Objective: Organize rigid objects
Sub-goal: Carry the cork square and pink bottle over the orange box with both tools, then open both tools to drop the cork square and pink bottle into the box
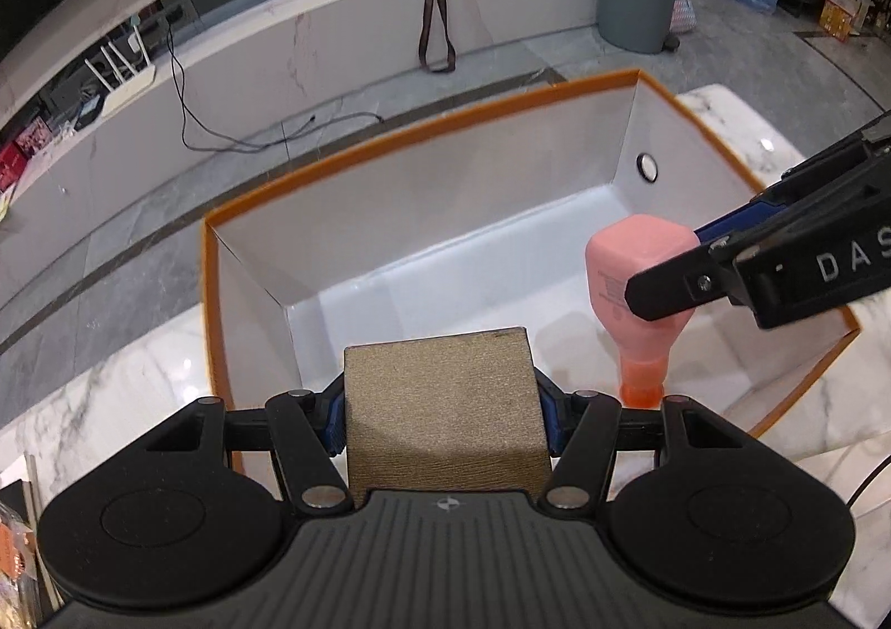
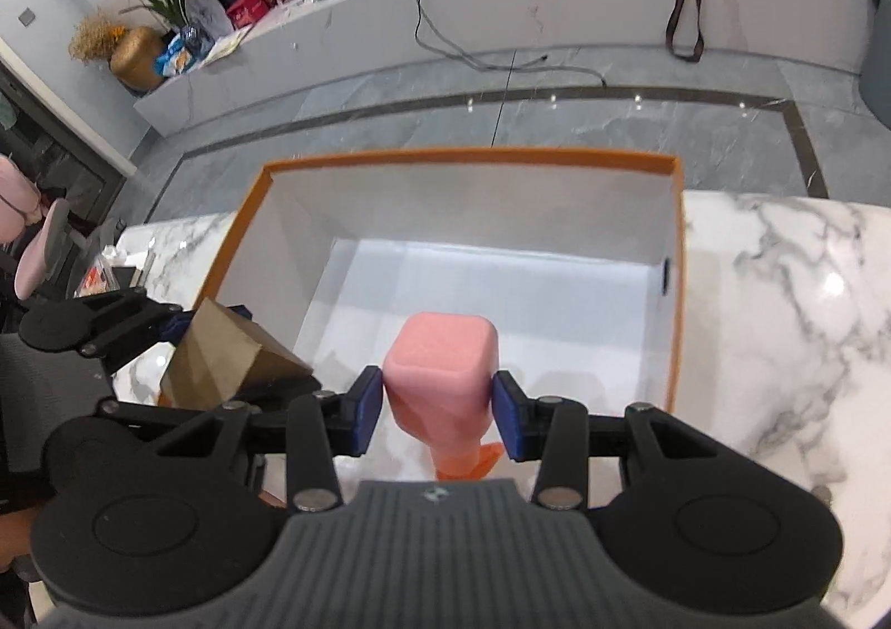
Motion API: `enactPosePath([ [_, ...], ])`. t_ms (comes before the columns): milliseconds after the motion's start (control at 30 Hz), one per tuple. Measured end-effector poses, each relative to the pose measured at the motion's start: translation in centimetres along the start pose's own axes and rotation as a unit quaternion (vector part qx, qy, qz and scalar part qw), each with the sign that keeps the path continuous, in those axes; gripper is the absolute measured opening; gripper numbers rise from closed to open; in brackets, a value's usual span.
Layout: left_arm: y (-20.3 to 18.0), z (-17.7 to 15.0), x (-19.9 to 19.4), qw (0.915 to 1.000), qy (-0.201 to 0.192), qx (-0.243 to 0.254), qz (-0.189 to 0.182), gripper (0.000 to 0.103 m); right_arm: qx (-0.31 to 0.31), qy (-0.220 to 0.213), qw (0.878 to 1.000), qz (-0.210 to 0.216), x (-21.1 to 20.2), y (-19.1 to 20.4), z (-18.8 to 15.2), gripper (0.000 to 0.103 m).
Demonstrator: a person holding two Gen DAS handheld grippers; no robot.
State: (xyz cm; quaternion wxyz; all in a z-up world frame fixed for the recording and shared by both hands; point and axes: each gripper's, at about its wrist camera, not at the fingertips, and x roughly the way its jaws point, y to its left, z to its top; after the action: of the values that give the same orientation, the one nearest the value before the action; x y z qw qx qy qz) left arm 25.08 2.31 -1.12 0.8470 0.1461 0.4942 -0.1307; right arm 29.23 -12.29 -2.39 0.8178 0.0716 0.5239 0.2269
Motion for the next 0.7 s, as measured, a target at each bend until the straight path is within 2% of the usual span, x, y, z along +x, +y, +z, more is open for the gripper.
enactPosePath([
  [100, 0.1, -0.4, 0.9, 0.9998, 0.0, 0.0, -0.02, 0.07, -0.003, 0.02, 1.0, -0.004, 1.3, 0.3, 0.2, 0.042],
  [300, -0.2, -1.0, 2.3, 0.9996, 0.023, 0.004, -0.014, 0.07, -0.019, 0.05, 0.999, -0.009, 3.3, 1.1, 0.3, 0.043],
  [500, 0.3, -1.0, 2.9, 0.9982, 0.046, -0.017, -0.034, 0.069, -0.043, 0.069, 0.996, -0.023, 3.9, 2.6, 0.7, 0.043],
  [700, 0.5, -0.5, 3.3, 0.9963, 0.069, -0.026, -0.043, 0.069, -0.021, 0.088, 0.996, -0.019, 4.2, 2.4, 1.3, 0.043],
])
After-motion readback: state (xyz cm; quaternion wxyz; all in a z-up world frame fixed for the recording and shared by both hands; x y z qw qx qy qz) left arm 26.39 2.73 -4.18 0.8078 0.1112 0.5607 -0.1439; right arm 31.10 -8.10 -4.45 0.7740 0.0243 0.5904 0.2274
